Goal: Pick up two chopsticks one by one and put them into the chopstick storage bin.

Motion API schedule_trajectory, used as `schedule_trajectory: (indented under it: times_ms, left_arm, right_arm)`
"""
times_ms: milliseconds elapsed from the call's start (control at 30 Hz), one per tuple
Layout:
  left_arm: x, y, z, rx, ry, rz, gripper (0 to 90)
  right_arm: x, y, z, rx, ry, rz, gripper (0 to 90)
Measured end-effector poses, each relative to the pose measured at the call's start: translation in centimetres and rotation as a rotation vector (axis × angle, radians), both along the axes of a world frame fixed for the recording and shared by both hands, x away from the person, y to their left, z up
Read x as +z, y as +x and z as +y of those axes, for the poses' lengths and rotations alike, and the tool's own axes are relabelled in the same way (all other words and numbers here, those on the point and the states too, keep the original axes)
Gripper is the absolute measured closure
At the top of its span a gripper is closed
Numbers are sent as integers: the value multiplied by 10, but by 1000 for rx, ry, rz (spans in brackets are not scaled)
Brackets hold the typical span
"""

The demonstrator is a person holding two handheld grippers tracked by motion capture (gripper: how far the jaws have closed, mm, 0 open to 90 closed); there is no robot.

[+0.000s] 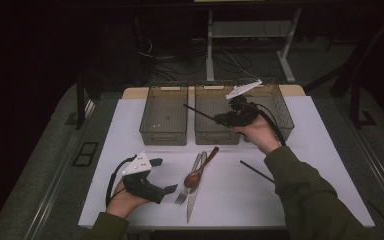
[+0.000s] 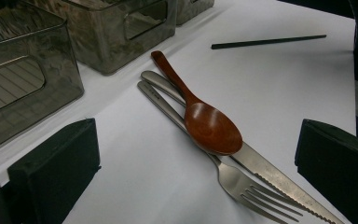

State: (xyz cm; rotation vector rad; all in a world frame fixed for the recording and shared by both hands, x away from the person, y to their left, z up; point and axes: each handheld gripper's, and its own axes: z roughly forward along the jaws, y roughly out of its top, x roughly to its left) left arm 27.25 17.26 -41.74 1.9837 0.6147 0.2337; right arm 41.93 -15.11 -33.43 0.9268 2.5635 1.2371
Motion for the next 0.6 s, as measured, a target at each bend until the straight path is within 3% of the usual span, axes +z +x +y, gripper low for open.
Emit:
schedule_trajectory:
  times_ms: [267, 600]
  left_arm:
    - [0, 0, 0, -7, 5, -1, 0]
    - [1, -1, 0, -7, 2, -8, 0]
  right_arm:
    - [1, 17, 36, -6, -17, 3, 851]
    - [-5, 46, 80, -53, -41, 19, 851]
